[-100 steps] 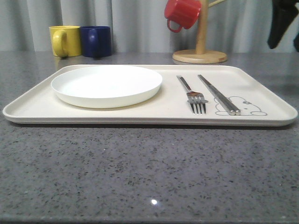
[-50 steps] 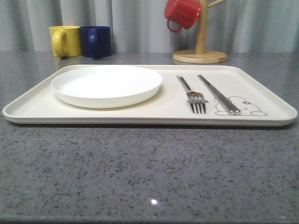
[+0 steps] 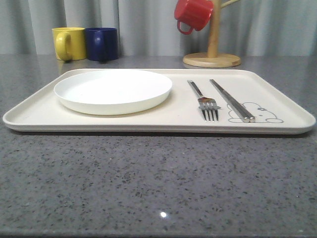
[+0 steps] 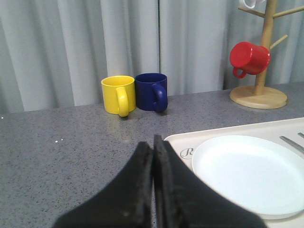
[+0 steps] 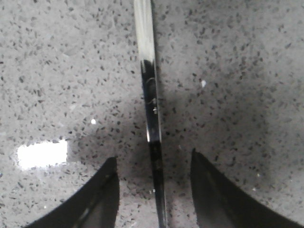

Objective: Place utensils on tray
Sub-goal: 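Move the right gripper back and grasp the silver spoon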

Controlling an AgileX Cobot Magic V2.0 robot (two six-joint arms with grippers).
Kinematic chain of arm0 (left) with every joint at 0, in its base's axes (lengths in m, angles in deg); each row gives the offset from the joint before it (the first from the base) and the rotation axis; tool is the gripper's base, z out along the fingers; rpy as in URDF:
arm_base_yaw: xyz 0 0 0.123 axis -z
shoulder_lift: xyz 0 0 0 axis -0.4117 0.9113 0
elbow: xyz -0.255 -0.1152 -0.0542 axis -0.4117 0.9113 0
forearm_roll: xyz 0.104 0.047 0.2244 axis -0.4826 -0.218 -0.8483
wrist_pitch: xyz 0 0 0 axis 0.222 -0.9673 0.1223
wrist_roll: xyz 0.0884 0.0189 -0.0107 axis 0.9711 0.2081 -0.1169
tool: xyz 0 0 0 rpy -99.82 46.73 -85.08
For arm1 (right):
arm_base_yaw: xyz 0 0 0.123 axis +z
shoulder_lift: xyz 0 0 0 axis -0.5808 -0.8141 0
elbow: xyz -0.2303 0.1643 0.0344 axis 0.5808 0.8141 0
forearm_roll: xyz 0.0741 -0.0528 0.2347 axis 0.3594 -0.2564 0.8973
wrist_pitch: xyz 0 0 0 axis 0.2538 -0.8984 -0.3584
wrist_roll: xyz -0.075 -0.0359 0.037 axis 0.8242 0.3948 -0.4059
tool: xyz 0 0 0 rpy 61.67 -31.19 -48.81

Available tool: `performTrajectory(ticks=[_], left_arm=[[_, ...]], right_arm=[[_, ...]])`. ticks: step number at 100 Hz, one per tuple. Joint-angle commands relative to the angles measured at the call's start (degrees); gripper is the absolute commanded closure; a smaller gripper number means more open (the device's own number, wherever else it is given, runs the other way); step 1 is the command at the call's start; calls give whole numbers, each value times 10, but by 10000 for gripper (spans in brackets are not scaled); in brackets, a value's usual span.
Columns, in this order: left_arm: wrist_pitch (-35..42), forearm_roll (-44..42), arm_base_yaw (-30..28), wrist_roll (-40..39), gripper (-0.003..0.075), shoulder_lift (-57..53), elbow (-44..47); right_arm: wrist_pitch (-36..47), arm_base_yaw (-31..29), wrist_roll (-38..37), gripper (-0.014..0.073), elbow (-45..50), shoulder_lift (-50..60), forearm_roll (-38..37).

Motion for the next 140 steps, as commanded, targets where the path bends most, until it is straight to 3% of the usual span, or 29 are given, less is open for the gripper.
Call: performTrajectory(ticks=[1, 29, 60, 77, 112, 140], left_arm=[[47, 5, 3, -6, 738, 4, -15], [47, 5, 3, -6, 738, 4, -15], [47, 5, 3, -6, 738, 4, -15], [47, 5, 3, -6, 738, 4, -15], [47, 5, 3, -6, 738, 4, -15], [47, 5, 3, -6, 738, 4, -15]], right_arm=[[19, -4, 7, 230, -17, 20, 0], [17, -4, 7, 247, -17, 7, 0], [14, -4, 7, 492, -17, 6, 0], [14, -4, 7, 581, -19, 15, 9], [0, 19, -3, 589, -18, 97, 80], [1, 147, -79, 589, -18, 142, 49]])
